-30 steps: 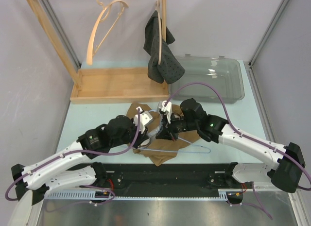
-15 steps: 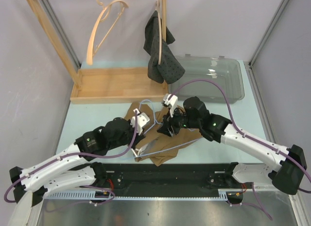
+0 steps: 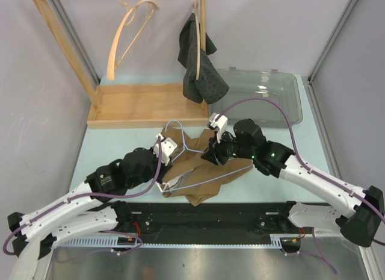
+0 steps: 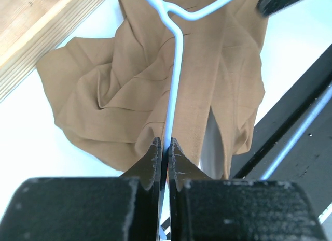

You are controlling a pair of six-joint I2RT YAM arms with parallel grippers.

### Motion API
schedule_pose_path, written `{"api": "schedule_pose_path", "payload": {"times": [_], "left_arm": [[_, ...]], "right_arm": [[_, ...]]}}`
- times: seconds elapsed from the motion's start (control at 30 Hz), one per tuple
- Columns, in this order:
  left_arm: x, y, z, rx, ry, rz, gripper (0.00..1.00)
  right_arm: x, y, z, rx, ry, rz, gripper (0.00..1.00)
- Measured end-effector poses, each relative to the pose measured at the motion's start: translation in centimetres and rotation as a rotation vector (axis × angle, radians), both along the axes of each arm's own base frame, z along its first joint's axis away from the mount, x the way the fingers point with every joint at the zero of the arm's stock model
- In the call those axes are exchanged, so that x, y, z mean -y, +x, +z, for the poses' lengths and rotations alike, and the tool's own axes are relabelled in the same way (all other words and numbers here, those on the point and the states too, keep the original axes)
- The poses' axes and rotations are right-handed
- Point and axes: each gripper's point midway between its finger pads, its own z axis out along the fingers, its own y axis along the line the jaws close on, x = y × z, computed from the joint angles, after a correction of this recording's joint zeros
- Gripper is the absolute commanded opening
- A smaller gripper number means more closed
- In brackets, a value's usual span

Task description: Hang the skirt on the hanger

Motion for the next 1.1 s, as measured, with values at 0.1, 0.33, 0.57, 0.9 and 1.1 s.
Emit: {"api": "schedule_pose_path", "payload": {"times": [0.1, 0.33, 0.57, 0.9, 1.1], "left_arm": [[-0.3, 0.1, 0.1, 0.007, 0.002, 0.010, 0.00], [-0.5, 0.0, 0.2, 0.012, 0.004, 0.012, 0.16], [-0.4, 0.9, 1.3, 0.011, -0.085, 0.095, 0.79], [1.6, 1.4, 5.3, -0.019, -0.445, 0.071, 0.87], [3.2, 1.6, 3.6, -0.175, -0.575, 0.006, 0.87]], "right_arm": [[0.5, -0.4, 0.2, 0.007, -0.008, 0.008, 0.02], [0.5, -1.6, 0.4, 0.022, -0.011, 0.051, 0.00], [0.8, -2.6, -0.5, 0.100, -0.058, 0.018, 0.00], [0.7, -2.4, -1.8, 0.120, -0.068, 0.004, 0.00], [0.5, -2.9, -0.8, 0.131, -0.032, 0.026, 0.00]]}}
